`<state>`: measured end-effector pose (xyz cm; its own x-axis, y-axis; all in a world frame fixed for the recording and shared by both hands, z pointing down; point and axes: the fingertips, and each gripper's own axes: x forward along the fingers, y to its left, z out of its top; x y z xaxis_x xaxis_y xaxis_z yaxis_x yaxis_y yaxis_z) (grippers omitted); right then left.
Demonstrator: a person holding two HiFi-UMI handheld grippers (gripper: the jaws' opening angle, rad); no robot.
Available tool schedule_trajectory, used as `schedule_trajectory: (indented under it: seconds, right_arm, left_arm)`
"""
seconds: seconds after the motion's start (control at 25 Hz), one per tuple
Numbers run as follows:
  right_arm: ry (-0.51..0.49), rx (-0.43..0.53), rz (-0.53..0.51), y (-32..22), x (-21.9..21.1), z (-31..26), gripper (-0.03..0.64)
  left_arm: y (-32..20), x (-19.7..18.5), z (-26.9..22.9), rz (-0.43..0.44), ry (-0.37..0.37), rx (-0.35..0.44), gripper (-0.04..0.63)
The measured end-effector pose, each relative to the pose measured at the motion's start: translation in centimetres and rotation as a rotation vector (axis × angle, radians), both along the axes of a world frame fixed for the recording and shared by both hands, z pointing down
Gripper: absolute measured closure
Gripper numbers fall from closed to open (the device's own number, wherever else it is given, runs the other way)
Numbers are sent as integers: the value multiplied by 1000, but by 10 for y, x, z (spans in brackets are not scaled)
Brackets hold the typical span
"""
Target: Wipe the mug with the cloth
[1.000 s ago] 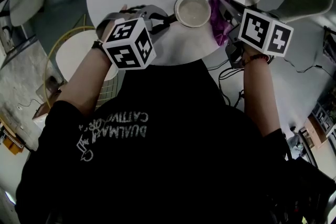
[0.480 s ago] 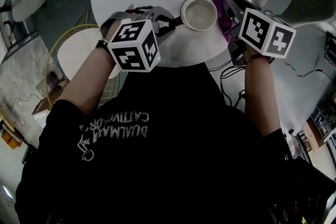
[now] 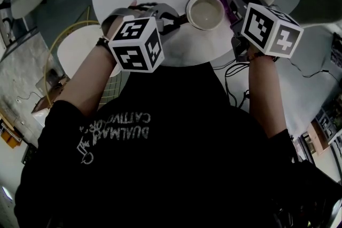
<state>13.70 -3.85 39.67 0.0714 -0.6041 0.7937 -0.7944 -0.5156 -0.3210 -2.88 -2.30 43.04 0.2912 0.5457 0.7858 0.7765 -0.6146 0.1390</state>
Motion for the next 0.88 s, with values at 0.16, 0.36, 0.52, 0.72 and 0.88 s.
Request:
schedule_trajectory:
  seconds: [0.16,0.36,0.52,0.72,0.88]
  right_arm:
    - [15,13,-4,-8,-2,-3,538]
    - [40,31,-20,-18,-8,-7,538]
    - [47,40,-29,-23,-11,-9,540]
    - [58,51,-27,-29,-16,-12,540]
    - [63,55,-22,-31,-16,-15,540]
  left_arm:
    - [0,0,0,4,0,-2,528]
    - [1,0,1,2,6,-6,526]
    - [1,0,2,7,9,-8,525]
    - [1,-1,1,13,13,-6,523]
    - [2,0,-1,20,14,-5,523]
